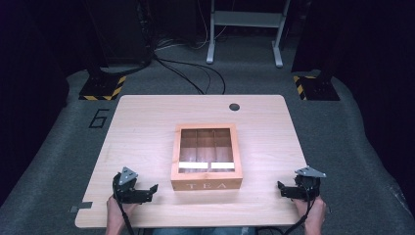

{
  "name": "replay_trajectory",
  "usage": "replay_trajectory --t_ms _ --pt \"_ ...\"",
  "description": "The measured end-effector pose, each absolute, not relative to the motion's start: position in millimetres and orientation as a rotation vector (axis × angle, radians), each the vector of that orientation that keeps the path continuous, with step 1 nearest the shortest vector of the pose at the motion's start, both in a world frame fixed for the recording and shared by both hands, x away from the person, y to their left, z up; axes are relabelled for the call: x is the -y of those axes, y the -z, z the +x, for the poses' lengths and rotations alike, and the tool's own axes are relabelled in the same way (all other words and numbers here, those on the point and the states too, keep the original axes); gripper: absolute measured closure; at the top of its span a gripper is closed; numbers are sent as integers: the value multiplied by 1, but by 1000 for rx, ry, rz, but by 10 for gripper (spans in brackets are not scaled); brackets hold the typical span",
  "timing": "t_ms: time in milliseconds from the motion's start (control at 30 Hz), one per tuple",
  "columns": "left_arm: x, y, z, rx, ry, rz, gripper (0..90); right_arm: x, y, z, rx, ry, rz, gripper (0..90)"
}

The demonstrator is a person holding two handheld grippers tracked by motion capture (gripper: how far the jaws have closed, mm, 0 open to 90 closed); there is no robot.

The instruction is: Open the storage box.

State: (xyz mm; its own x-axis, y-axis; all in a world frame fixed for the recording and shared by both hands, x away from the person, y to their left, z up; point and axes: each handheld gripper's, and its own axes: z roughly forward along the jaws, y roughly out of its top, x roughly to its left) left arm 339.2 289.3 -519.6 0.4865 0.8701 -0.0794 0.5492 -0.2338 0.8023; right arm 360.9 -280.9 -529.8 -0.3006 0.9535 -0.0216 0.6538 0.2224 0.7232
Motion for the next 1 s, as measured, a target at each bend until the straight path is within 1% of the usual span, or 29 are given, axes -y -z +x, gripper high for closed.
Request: replay_trajectory --t_ms 67,100,200,567,667,800,1000 --pt "-285 519 338 -1157 -485 1921 0 281 530 361 -2034 -853 1483 1" --pt "-275 518 337 -1122 -481 1912 0 281 530 361 -2033 -855 1490 2" --pt "-264 517 335 -1087 -463 1905 0 281 530 361 -2033 -858 1493 4" --pt "-252 502 335 -998 -429 1905 2 280 530 360 -2027 -859 1487 9" --pt "-248 500 335 -982 -431 1881 4 280 530 360 -2027 -859 1488 11" --pt "-244 503 336 -965 -400 1877 29 280 530 360 -2032 -858 1480 11" --pt "-237 505 338 -935 -395 1872 64 281 530 360 -2035 -861 1471 20"
